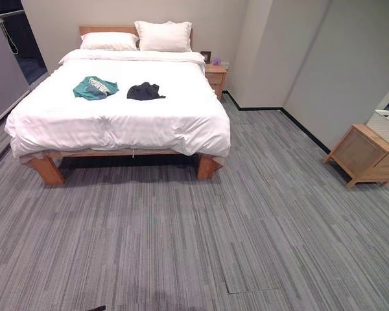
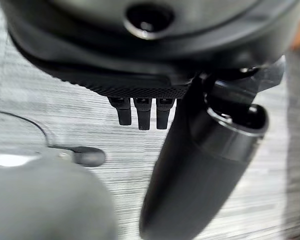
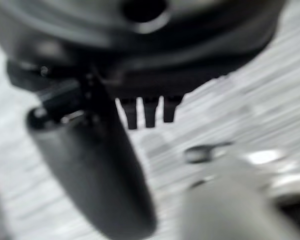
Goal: Pick up bed clothes into laundry basket.
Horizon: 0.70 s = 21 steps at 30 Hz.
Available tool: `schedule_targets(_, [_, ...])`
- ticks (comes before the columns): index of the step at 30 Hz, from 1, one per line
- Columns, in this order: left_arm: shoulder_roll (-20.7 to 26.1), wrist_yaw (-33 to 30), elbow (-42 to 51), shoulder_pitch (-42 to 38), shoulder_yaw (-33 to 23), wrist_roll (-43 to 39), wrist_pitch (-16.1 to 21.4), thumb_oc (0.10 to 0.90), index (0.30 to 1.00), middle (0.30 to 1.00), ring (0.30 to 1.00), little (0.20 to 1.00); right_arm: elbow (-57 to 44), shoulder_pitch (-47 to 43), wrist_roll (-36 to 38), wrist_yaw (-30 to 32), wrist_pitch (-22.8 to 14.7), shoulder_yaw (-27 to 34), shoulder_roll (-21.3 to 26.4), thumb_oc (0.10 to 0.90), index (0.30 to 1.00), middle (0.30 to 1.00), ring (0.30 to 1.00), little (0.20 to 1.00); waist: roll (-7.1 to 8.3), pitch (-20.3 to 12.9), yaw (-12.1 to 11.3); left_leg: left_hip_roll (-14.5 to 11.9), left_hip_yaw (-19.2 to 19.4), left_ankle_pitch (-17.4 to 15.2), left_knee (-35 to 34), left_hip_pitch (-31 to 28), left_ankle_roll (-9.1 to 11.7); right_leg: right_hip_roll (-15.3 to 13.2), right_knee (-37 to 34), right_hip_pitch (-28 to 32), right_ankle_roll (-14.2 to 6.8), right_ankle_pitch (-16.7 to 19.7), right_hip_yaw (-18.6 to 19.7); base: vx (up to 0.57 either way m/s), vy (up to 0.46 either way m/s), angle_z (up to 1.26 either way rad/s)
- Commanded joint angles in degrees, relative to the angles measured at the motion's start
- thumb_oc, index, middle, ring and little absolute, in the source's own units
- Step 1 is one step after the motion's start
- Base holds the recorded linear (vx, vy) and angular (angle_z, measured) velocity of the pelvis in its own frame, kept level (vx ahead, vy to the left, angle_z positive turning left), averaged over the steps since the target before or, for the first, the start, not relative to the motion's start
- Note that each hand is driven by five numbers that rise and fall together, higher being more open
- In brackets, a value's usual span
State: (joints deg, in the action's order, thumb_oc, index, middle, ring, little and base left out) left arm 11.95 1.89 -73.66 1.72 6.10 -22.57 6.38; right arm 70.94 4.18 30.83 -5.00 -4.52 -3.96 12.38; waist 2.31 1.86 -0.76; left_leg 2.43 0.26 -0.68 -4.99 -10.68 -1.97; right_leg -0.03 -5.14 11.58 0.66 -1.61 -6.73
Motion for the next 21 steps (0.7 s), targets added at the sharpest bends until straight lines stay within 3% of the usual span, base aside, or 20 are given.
schedule_targets(1, [0.7, -1.8, 11.6, -5.2, -0.8, -7.6, 5.7, 0.800, 0.900, 0.900, 0.900, 0.900, -12.9, -3.5, 3.8, 1.6, -5.9, 0.8, 2.5, 0.800, 0.900, 0.900, 0.900, 0.900, -0.01, -0.5, -0.1, -2.9, 1.6, 1.5, 0.0, 3.3, 3.4, -5.9, 1.3, -0.5, -7.5, -1.1, -1.7, -0.04, 0.021, -0.04])
schedule_targets(2, [2.7, -1.6, 22.9, -3.7, 0.0, -9.5, 6.0, 0.800, 0.900, 0.900, 0.900, 0.900, -24.0, -2.7, 2.8, 2.0, -6.3, 0.4, 4.6, 0.800, 0.900, 0.900, 0.900, 0.900, -0.09, -0.1, -0.1, -2.8, 1.6, 1.7, 0.0, 3.5, 3.3, -6.0, 1.5, -0.9, -7.7, -0.9, -1.7, -0.05, 0.035, -0.03])
schedule_targets(3, [4.1, -1.2, 28.2, -3.2, 0.4, -9.4, 6.3, 0.800, 0.900, 0.900, 0.900, 0.900, -29.1, -2.7, 2.6, 1.8, -6.6, 0.2, 5.8, 0.800, 0.900, 0.900, 0.900, 0.900, -0.20, 0.1, -0.1, -2.8, 1.7, 1.8, 0.0, 3.6, 3.3, -6.0, 1.6, -1.1, -7.8, -0.9, -1.7, -0.03, 0.035, -0.03])
schedule_targets(7, [7.9, -1.1, 39.3, -2.7, 0.4, -8.7, 6.6, 0.800, 0.900, 0.900, 0.900, 0.900, -38.0, -3.6, 4.7, 1.2, -7.5, 0.6, 7.3, 0.800, 0.900, 0.900, 0.900, 0.900, -0.20, 0.8, -0.3, -2.6, 1.8, 1.8, 0.0, 3.9, 3.1, -6.4, 1.8, -1.6, -8.1, -0.7, -1.5, -0.01, 0.025, -0.01])
schedule_targets(14, [9.3, -1.0, 46.7, -2.1, -1.9, -8.5, 6.9, 0.800, 0.900, 0.900, 0.900, 0.900, -45.3, -3.9, 3.5, -0.6, -6.9, -0.2, 8.1, 0.800, 0.900, 0.900, 0.900, 0.900, 0.37, 1.7, -1.1, -2.3, 2.2, 1.7, 0.0, 4.5, 2.8, -6.8, 1.6, -2.2, -8.5, -0.4, -1.1, 0.00, 0.011, 0.00])
schedule_targets(18, [9.1, -1.2, 49.8, -0.1, -4.4, -9.0, 7.2, 0.800, 0.900, 0.900, 0.900, 0.900, -47.9, -3.5, 4.2, -1.5, -6.7, -0.1, 7.9, 0.800, 0.900, 0.900, 0.900, 0.900, 0.96, 2.7, -2.2, -1.9, 2.8, 0.1, 3.3, 6.4, 2.0, -7.8, 3.3, -3.2, -8.9, -0.6, -0.5, 0.01, 0.047, -0.07])
schedule_targets(21, [8.2, -2.3, 52.3, 1.1, -7.7, -10.1, 8.3, 0.800, 0.900, 0.900, 0.900, 0.900, -49.3, -3.0, 4.0, -1.4, -6.9, 1.3, 7.5, 0.800, 0.900, 0.900, 0.900, 0.900, 1.24, 3.9, -3.2, -0.9, 2.5, -1.5, 5.9, 7.9, 0.7, -9.4, 8.0, -5.1, -9.5, -1.1, -0.7, 0.03, 0.101, -0.01])
